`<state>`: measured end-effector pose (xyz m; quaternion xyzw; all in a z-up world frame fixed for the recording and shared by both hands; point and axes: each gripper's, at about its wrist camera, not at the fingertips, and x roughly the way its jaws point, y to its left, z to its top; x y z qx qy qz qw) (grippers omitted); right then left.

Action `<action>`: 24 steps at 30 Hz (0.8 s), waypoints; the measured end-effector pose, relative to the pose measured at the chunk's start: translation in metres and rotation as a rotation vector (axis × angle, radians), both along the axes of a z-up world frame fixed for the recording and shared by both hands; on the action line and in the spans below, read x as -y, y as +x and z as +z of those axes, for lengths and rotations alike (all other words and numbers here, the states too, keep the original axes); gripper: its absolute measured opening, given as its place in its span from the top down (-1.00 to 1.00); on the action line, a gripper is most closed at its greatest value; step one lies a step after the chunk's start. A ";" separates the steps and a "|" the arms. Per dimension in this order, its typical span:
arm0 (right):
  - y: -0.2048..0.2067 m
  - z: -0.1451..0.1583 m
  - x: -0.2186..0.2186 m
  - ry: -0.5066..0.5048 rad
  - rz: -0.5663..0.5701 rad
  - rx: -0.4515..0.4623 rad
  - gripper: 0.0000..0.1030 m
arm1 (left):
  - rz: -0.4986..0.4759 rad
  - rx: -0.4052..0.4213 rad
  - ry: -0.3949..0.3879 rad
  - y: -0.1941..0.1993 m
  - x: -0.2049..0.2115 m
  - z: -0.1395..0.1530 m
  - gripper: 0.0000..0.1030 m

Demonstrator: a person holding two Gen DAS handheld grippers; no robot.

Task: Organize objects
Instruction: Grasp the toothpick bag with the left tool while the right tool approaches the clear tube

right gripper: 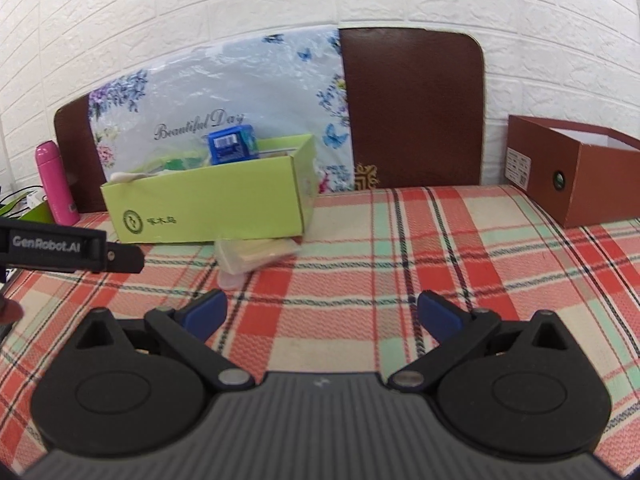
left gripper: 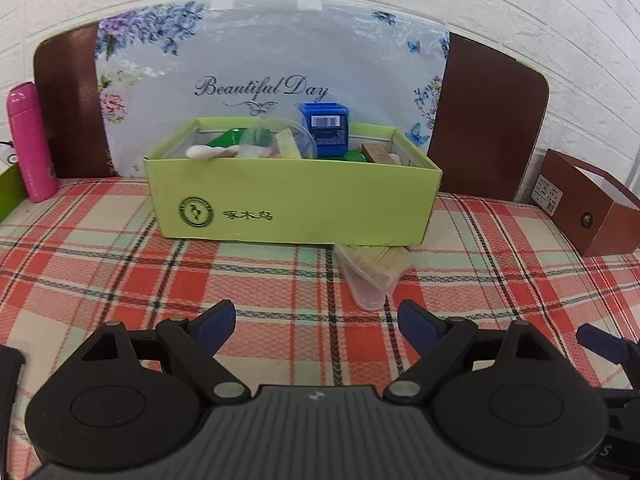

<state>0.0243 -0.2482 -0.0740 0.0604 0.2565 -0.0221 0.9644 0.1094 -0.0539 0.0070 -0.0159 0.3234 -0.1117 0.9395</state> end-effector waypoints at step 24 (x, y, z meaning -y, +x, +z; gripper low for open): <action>0.003 -0.020 0.010 0.029 0.006 -0.045 -1.00 | -0.207 -0.079 -0.136 0.016 0.010 -0.021 0.83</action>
